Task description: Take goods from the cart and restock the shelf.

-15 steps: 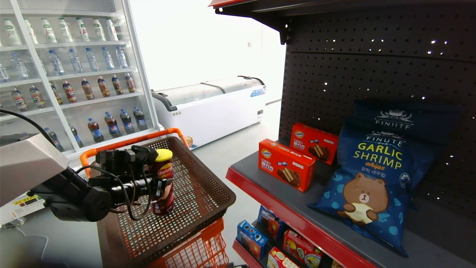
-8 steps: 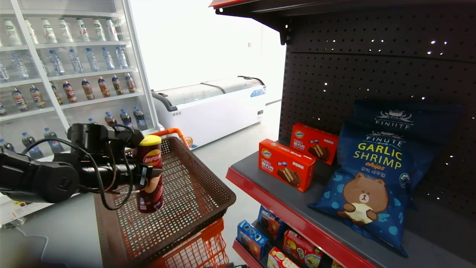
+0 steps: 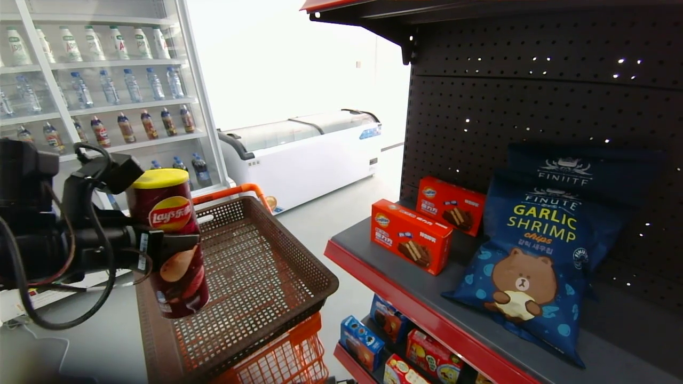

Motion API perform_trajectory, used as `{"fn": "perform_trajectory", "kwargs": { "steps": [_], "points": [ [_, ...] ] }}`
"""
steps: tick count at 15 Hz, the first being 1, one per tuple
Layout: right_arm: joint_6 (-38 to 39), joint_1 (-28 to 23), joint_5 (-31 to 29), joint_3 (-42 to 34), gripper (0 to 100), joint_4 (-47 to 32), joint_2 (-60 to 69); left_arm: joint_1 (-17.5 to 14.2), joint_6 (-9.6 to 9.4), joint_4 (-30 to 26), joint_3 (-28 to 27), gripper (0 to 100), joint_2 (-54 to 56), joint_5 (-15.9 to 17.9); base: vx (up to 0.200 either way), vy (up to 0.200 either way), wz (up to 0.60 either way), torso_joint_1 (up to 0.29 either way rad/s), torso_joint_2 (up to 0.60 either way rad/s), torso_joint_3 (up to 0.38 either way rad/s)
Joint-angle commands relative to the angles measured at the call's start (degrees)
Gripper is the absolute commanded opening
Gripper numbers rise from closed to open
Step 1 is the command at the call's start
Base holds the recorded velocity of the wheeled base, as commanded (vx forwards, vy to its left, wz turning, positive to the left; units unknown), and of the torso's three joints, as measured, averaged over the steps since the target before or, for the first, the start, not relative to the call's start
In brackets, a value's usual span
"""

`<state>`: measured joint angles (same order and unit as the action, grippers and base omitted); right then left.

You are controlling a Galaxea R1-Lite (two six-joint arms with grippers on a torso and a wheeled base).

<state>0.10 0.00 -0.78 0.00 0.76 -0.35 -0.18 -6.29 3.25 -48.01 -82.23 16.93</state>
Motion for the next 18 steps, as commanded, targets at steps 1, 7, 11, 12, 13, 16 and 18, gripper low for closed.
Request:
{"fn": "perform_trajectory", "kwargs": {
  "steps": [1,7,11,12,13,16,18],
  "points": [
    [0.0,0.0,0.0,0.0,100,0.0,0.0,1.1,0.23,-1.4,6.3,0,13.1,0.8,0.0,0.0,0.0,0.0,0.0,0.0],
    [0.0,0.0,0.0,0.0,100,0.0,0.0,16.6,0.67,7.0,12.6,0,16.9,3.6,0.0,0.0,0.0,0.0,0.0,0.0],
    [0.0,0.0,0.0,0.0,100,-0.1,0.0,22.5,4.18,8.2,11.4,0,17.5,16.7,0.0,0.0,0.0,0.0,0.0,0.0],
    [0.0,0.0,0.3,0.0,100,0.0,0.0,23.3,4.8,8.1,10.3,0,17.2,18.8,0.0,0.0,0.0,0.0,0.0,0.0],
    [0.0,0.0,0.3,0.0,100,0.0,0.0,23.6,6.82,8.7,9.9,0,16.9,21.7,0.0,0.0,0.0,0.0,0.0,0.0],
    [0.0,0.0,0.3,0.0,100,0.0,0.0,25.3,8.75,11.0,10.6,0,16.6,28.7,0.0,0.0,0.0,0.0,0.0,0.0],
    [0.0,0.0,0.3,0.0,100,0.0,0.0,26.3,8.66,11.3,10.6,0,15.4,29.6,0.0,0.0,0.0,0.0,0.0,0.0]
  ]
}}
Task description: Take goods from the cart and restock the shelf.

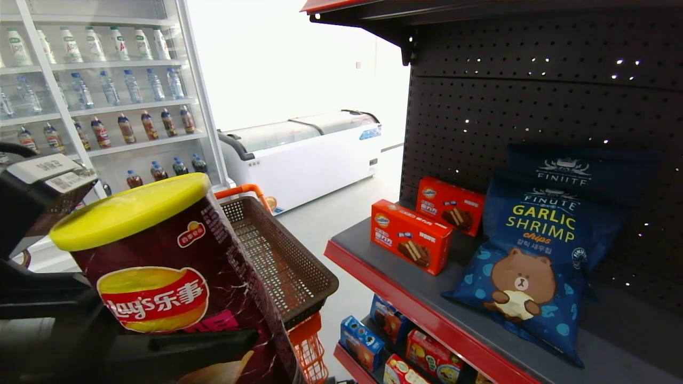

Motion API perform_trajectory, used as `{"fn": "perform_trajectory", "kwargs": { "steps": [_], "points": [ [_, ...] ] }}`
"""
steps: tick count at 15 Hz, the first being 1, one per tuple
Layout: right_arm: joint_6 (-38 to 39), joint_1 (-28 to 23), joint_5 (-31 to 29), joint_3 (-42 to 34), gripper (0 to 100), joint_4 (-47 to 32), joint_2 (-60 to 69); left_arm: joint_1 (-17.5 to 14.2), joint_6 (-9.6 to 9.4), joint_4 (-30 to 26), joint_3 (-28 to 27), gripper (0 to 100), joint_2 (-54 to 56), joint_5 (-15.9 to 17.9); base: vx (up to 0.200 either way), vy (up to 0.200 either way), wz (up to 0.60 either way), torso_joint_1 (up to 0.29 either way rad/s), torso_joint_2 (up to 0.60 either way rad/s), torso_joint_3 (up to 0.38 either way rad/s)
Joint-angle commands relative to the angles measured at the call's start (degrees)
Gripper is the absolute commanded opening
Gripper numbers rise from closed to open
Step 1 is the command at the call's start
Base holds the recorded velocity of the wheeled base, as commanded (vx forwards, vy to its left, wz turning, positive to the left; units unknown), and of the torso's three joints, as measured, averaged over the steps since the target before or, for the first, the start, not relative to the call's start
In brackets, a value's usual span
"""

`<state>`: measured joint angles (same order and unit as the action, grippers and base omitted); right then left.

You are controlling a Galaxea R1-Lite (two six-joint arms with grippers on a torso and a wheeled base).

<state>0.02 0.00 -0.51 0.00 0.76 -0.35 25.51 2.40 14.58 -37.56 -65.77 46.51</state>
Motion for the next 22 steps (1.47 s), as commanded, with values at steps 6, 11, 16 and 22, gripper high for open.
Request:
{"fn": "perform_trajectory", "kwargs": {
  "steps": [6,11,16,22],
  "points": [
    [0.0,0.0,0.0,0.0,100,0.0,0.0,1.3,-0.2,-0.1,0.9,0,-1.2,0.1,0.0,0.0,0.0,0.0,0.0,0.0],
    [0.1,0.0,0.1,0.0,100,0.0,0.0,3.7,-0.38,-0.1,4.7,0,-0.7,0.1,0.0,0.0,0.0,0.0,0.0,0.0],
    [0.1,0.0,0.0,0.0,100,0.0,0.0,3.7,-0.38,0.0,5.7,0,-0.1,0.0,0.0,0.0,0.0,0.0,0.0,0.0],
    [0.1,0.0,0.0,0.0,100,0.0,0.0,3.6,-0.38,0.0,5.7,0,-0.1,0.0,0.0,0.0,-0.4,-0.002,0.0,0.004]
  ]
}}
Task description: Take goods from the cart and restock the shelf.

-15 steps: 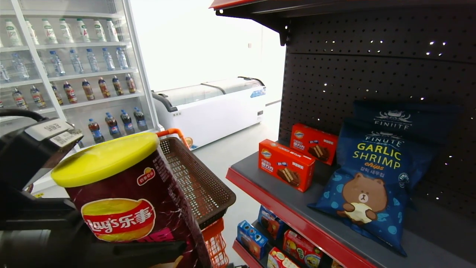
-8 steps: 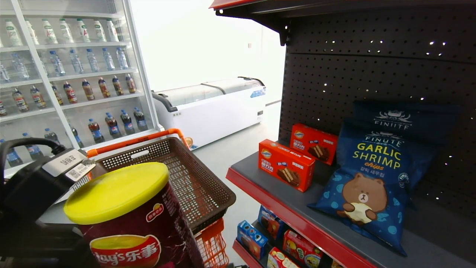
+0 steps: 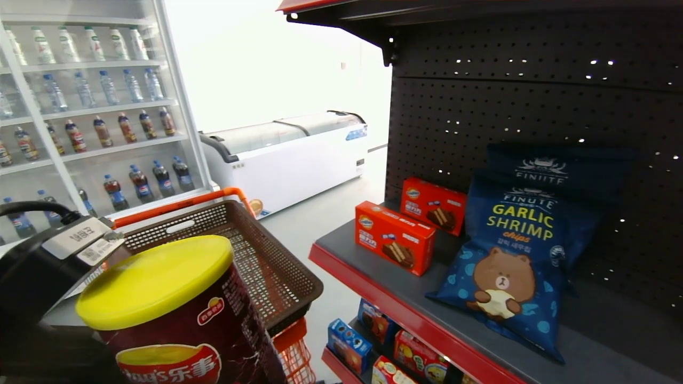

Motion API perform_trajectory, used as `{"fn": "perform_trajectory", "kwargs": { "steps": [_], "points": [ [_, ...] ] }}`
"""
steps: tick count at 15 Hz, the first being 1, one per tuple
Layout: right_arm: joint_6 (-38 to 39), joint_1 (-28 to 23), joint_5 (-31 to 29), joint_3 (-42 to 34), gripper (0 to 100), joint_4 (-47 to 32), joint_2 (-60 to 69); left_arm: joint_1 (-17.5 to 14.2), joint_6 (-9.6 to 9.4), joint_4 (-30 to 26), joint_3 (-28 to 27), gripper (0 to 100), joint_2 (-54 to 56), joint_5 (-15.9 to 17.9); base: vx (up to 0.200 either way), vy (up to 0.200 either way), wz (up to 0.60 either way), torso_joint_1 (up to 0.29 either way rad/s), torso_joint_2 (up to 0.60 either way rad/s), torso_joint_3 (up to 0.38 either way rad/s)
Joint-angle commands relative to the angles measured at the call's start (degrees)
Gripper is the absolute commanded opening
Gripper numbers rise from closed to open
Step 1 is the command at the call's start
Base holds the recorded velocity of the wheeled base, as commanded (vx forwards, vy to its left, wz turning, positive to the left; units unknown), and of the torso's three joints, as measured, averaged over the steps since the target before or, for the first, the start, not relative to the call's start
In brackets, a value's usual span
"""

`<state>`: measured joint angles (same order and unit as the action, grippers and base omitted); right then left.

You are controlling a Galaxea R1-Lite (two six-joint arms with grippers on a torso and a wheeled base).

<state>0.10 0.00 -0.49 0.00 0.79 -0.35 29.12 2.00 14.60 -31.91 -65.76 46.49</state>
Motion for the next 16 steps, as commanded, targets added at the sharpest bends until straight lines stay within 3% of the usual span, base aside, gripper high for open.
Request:
{"fn": "perform_trajectory", "kwargs": {
  "steps": [1,16],
  "points": [
    [0.0,0.0,0.0,0.0,100,0.0,0.0,0.0,0.02,0.0,0.0,0,-0.2,0.0,0.0,0.0,-0.6,0.012,0.0,0.002],
    [0.0,0.0,0.0,0.0,100,0.0,0.0,-0.2,0.02,0.0,-0.2,0,-0.2,-0.1,0.0,0.0,-0.56,0.003,0.0,0.004]
  ]
}}
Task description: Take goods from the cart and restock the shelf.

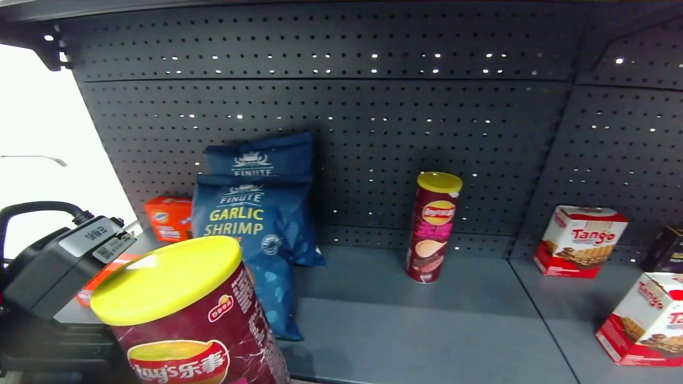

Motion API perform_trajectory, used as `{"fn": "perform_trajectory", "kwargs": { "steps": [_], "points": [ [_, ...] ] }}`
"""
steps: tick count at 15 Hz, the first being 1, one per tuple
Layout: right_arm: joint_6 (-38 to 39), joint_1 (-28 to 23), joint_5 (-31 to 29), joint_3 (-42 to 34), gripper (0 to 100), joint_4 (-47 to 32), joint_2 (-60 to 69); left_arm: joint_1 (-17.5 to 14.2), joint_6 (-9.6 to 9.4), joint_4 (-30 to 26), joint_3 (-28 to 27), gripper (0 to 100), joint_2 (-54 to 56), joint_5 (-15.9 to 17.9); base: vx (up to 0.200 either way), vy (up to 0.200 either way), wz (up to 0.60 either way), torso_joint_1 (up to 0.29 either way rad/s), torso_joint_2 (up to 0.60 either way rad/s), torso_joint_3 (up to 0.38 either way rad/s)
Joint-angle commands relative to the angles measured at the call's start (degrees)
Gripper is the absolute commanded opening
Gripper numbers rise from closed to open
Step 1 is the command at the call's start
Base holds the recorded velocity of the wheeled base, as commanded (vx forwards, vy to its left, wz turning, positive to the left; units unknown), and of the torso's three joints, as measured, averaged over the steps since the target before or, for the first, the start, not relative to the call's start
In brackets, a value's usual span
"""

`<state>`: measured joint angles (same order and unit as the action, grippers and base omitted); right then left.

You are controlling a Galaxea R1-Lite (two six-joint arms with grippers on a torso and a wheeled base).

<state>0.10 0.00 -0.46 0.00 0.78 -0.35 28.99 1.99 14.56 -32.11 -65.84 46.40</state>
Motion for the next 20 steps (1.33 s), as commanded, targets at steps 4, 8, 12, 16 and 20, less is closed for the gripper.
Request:
{"fn": "perform_trajectory", "kwargs": {
  "steps": [4,8,12,16,20],
  "points": [
    [0.0,0.0,-0.1,0.0,100,0.0,0.0,-0.1,0.12,0.0,0.0,0,-0.2,-0.1,0.0,0.0,0.0,0.0,0.0,0.0],
    [0.0,0.0,0.0,0.0,100,0.0,0.0,-0.2,0.12,0.1,0.0,0,-0.1,-0.1,0.0,0.0,-0.15,-0.001,0.0,0.002],
    [0.0,0.0,0.0,0.0,100,0.0,0.0,-0.2,0.12,0.0,0.1,0,-0.1,-0.2,0.0,0.0,0.0,0.0,0.0,0.0],
    [-0.4,0.0,0.6,0.0,100,-0.1,-0.1,-0.4,0.12,0.0,-0.1,0,-0.1,-1.1,0.0,0.0,0.0,0.0,0.0,0.0],
    [7.5,1.7,-2.1,13.2,100,-0.3,-8.9,-0.4,0.12,-0.1,0.4,0,0.0,-1.4,0.0,0.0,0.0,0.0,0.0,0.0]
  ]
}}
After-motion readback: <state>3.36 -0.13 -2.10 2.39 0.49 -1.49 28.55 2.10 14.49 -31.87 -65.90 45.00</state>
